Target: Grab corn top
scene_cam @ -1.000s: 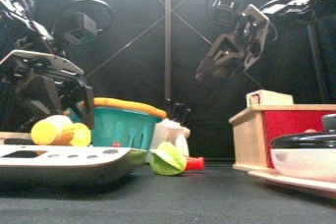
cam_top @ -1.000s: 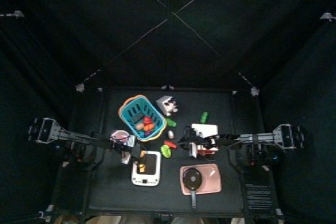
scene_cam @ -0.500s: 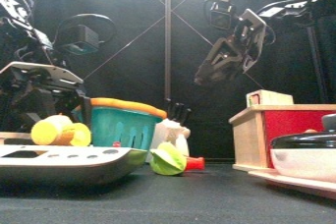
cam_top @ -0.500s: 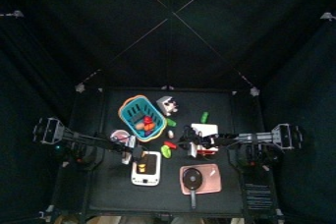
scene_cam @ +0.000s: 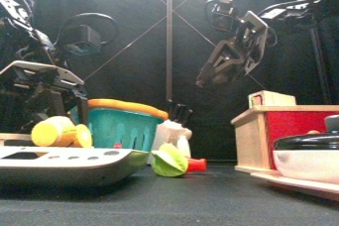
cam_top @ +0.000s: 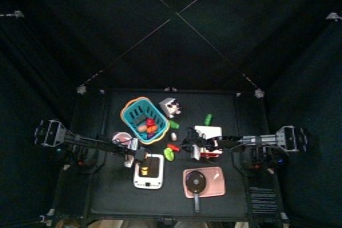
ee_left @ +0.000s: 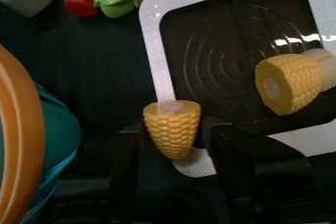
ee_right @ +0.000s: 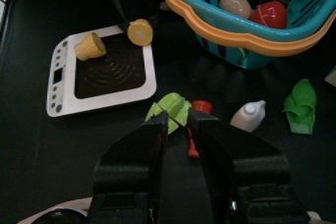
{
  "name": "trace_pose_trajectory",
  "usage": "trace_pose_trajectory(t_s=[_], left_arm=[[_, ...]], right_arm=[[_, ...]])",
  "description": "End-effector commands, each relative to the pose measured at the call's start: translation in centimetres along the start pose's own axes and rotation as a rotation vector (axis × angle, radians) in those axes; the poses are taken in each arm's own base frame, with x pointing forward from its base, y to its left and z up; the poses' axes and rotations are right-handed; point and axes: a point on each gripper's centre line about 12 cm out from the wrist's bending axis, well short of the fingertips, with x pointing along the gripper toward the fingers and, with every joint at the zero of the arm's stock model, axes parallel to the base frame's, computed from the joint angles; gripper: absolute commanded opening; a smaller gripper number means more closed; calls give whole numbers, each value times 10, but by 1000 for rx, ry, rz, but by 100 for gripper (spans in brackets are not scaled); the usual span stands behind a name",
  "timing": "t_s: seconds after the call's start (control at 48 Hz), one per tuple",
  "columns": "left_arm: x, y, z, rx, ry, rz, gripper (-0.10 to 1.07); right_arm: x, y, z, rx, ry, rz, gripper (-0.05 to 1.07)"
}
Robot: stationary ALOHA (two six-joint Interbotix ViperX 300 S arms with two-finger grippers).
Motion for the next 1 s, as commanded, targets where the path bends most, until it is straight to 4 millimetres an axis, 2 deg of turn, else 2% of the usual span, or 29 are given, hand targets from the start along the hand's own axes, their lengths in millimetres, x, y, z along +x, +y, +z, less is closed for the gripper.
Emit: trace_pose_trajectory(t_s=[0.0,0.167,0.583,0.979], left_arm=[[-2,2,10,-7,-30,6,76],[-3,2,10,-13,-34,6,72],[-18,2,19,-54,-92,10,72],[-20,1,19,-72,-101,9,71]], right_arm=[[-3,1,15,-1,-44,5,66],[-3,1,15,-1,-44,5,66],[-3,0,14,1,-41,4,66],[-2,0,14,2,-39,4,66]])
